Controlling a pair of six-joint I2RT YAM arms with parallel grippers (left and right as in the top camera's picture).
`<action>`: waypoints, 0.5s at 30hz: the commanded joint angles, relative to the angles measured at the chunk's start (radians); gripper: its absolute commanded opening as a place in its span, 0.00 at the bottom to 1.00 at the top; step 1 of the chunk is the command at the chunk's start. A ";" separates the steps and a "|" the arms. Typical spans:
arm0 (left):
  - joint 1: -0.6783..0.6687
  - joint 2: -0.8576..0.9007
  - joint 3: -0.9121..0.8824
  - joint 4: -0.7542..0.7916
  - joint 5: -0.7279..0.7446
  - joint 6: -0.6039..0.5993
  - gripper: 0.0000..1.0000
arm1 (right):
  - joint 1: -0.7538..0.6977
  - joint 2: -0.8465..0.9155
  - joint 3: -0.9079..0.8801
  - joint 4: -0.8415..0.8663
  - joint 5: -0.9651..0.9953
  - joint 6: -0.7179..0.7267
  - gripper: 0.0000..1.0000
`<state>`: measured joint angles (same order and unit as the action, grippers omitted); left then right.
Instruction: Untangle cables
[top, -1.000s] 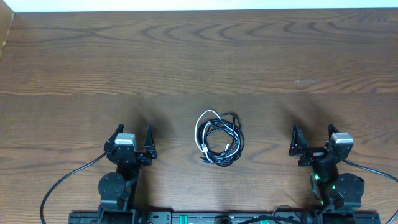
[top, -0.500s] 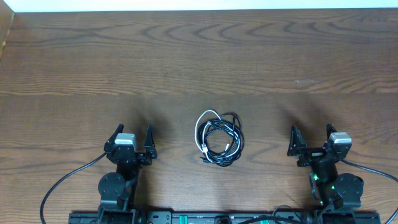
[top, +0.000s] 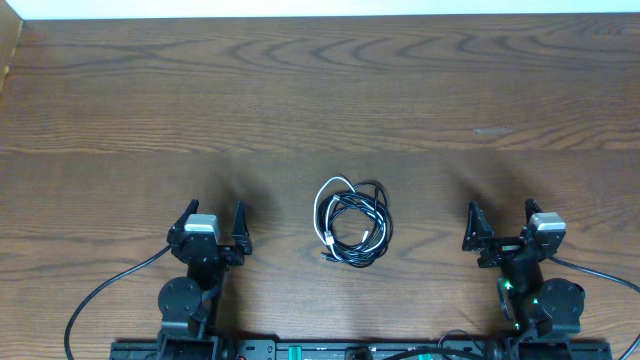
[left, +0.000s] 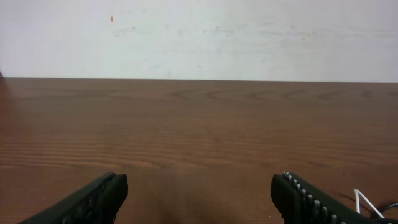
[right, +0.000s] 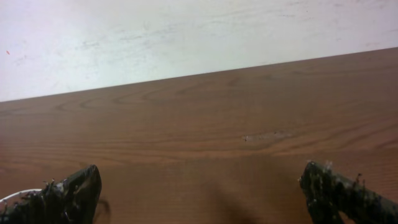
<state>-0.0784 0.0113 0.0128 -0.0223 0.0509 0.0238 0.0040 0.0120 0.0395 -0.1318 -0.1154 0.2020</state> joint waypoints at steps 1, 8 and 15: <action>0.006 0.001 -0.009 -0.048 -0.017 0.009 0.79 | 0.007 -0.003 -0.004 0.000 0.005 0.011 0.99; 0.006 0.001 -0.009 -0.048 -0.005 -0.001 0.80 | 0.006 -0.003 -0.004 0.000 0.014 0.011 0.99; 0.006 0.002 0.000 -0.007 0.100 -0.106 0.79 | 0.006 -0.003 -0.002 0.064 -0.114 0.015 0.99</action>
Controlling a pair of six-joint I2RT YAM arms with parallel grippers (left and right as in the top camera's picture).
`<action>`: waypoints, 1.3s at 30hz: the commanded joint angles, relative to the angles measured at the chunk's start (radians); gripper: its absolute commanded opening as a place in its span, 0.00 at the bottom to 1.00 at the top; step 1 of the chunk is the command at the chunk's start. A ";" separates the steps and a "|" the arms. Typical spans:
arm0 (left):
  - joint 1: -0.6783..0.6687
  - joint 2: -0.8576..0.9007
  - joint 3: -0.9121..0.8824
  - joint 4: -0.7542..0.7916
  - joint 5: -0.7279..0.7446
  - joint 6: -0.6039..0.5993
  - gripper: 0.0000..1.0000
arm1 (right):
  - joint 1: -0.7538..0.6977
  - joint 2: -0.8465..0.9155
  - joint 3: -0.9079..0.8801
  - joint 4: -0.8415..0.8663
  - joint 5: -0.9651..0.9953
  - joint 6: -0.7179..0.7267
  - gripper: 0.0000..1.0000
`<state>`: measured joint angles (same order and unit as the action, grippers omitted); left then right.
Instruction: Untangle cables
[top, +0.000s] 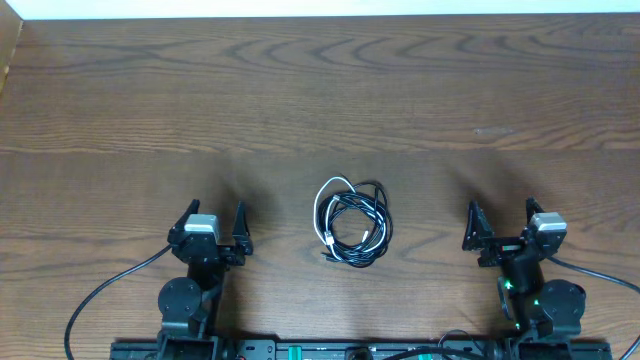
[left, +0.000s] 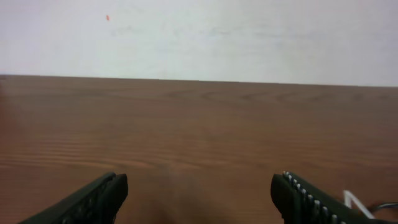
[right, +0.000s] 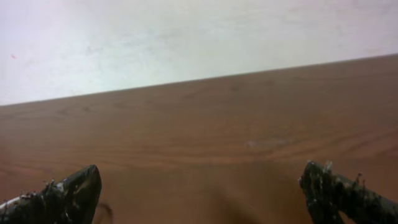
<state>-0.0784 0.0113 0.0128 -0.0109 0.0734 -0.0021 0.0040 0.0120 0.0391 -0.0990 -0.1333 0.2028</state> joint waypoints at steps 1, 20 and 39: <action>0.006 0.004 0.009 -0.027 0.077 -0.109 0.80 | 0.006 -0.003 0.002 0.042 -0.132 0.014 0.99; 0.005 0.585 0.957 -0.659 0.165 -0.215 0.80 | 0.008 0.686 0.889 -0.705 -0.251 -0.018 0.99; 0.005 0.742 1.027 -1.141 0.302 -0.239 0.54 | 0.327 1.277 0.991 -0.922 -0.209 -0.103 0.99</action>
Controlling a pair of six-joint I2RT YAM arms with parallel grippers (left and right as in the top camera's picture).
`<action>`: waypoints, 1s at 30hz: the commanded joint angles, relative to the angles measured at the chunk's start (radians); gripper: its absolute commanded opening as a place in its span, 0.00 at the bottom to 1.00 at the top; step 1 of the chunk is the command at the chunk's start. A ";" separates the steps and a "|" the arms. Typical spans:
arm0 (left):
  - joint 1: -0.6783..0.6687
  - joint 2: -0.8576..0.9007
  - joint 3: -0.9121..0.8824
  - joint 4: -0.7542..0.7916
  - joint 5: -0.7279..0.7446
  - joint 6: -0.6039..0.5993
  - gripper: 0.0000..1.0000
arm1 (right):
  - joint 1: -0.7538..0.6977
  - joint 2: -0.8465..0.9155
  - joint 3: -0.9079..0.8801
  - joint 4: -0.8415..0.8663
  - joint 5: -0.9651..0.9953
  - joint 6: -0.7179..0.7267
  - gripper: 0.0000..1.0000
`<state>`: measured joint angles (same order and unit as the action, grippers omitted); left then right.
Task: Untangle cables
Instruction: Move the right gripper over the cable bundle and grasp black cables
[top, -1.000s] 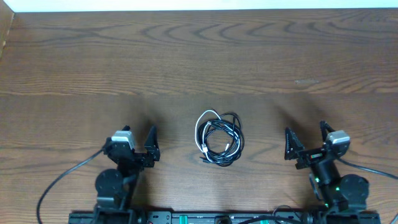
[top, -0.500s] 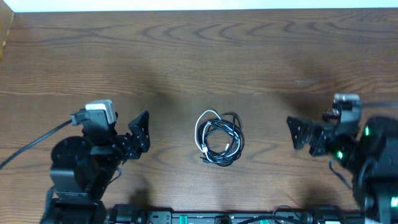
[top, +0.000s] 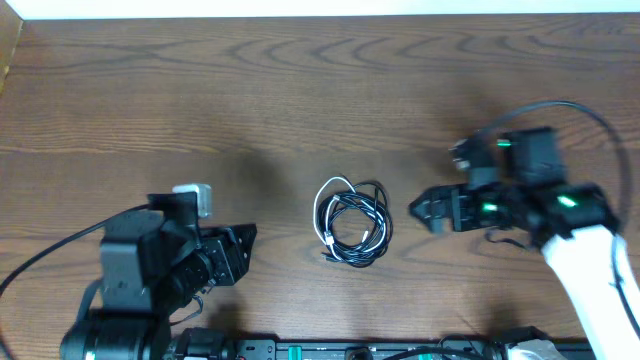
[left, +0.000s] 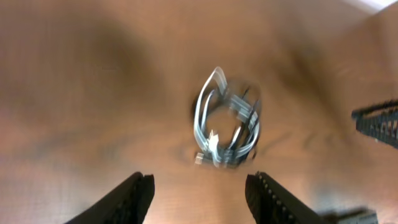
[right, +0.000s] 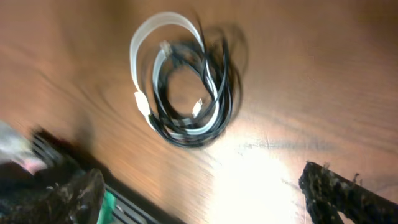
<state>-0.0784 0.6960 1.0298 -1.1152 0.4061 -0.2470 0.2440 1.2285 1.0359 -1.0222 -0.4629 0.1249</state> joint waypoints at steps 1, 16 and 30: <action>0.005 0.080 0.010 -0.058 -0.030 0.006 0.54 | 0.117 0.089 -0.005 0.010 0.142 -0.025 0.99; -0.040 0.151 0.010 -0.080 -0.029 0.063 0.54 | 0.275 0.529 -0.005 0.460 0.267 0.084 0.85; -0.043 0.151 0.010 -0.080 -0.029 0.063 0.53 | 0.276 0.549 0.000 0.516 0.242 0.205 0.01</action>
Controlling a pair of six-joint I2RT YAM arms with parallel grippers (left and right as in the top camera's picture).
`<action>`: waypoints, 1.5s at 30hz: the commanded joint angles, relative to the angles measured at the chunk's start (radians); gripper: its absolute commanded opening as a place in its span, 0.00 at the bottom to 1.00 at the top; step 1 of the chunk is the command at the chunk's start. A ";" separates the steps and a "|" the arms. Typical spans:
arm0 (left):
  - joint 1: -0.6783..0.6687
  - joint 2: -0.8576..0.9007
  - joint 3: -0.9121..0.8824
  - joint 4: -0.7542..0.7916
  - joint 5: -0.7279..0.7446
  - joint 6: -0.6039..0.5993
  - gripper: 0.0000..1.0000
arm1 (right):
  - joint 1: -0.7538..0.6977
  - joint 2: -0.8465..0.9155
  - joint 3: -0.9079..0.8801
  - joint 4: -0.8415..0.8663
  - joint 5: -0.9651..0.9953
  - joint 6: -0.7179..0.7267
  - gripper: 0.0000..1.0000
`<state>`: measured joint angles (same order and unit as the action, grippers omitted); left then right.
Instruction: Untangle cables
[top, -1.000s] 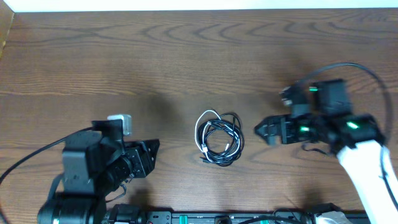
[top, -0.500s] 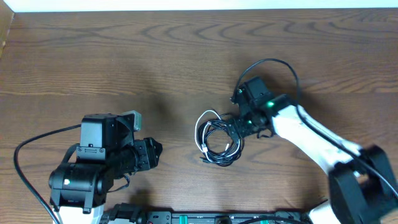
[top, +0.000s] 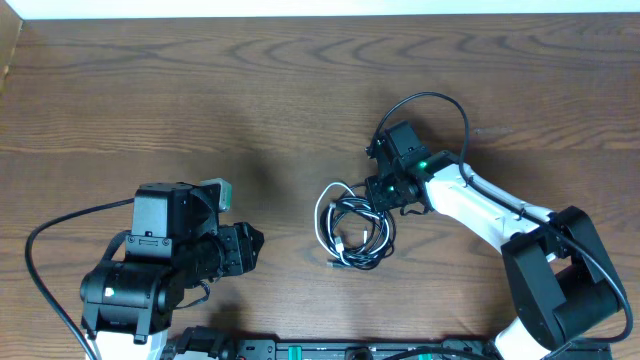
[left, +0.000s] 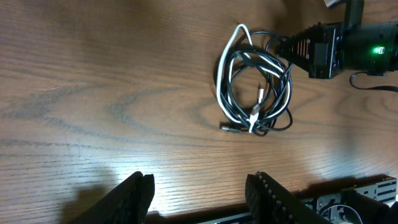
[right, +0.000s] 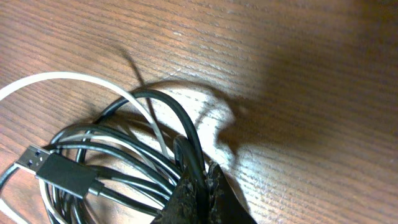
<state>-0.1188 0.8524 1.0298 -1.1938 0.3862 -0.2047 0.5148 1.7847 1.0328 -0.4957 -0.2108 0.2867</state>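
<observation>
A tangled bundle of black and white cables (top: 354, 232) lies coiled on the wooden table. My right gripper (top: 386, 192) is at the bundle's upper right edge, shut on a black cable strand (right: 186, 144). A white cable loop (right: 74, 79) and a black USB plug (right: 60, 172) lie just left of that grip, and my right gripper (right: 202, 186) fingertips pinch together round the strand. My left gripper (top: 246, 250) hangs open left of the bundle, above the table. Its view looks down on the bundle (left: 255, 93), and the left gripper (left: 199, 193) holds nothing.
The brown wooden table (top: 300, 80) stretches far behind the bundle to a white edge. A black mounting rail (top: 330, 350) runs along the near edge. The right arm's own black lead (top: 440, 105) arcs above its wrist.
My right gripper was open to the right of the bundle; now it sits on the bundle's upper right edge, shut on a black strand. The left gripper stays open at the left.
Both arms first sat folded at the near edge, grippers open, facing across the table, and stayed so half a second later. Then both were raised and looked down on the bundle. Now the right one grips a black strand.
</observation>
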 joint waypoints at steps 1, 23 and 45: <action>-0.003 -0.005 0.010 -0.002 -0.008 0.020 0.51 | 0.005 -0.015 0.008 -0.021 -0.010 0.043 0.01; -0.312 0.053 0.010 0.342 0.103 0.027 0.17 | 0.071 -0.509 0.308 -0.207 -0.020 -0.079 0.01; -0.319 0.104 0.010 0.370 0.124 0.016 0.34 | 0.074 -0.507 0.307 -0.301 0.106 -0.138 0.93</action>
<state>-0.4339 0.9615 1.0298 -0.8284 0.4774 -0.1829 0.5804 1.2694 1.3304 -0.7414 -0.2070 0.1566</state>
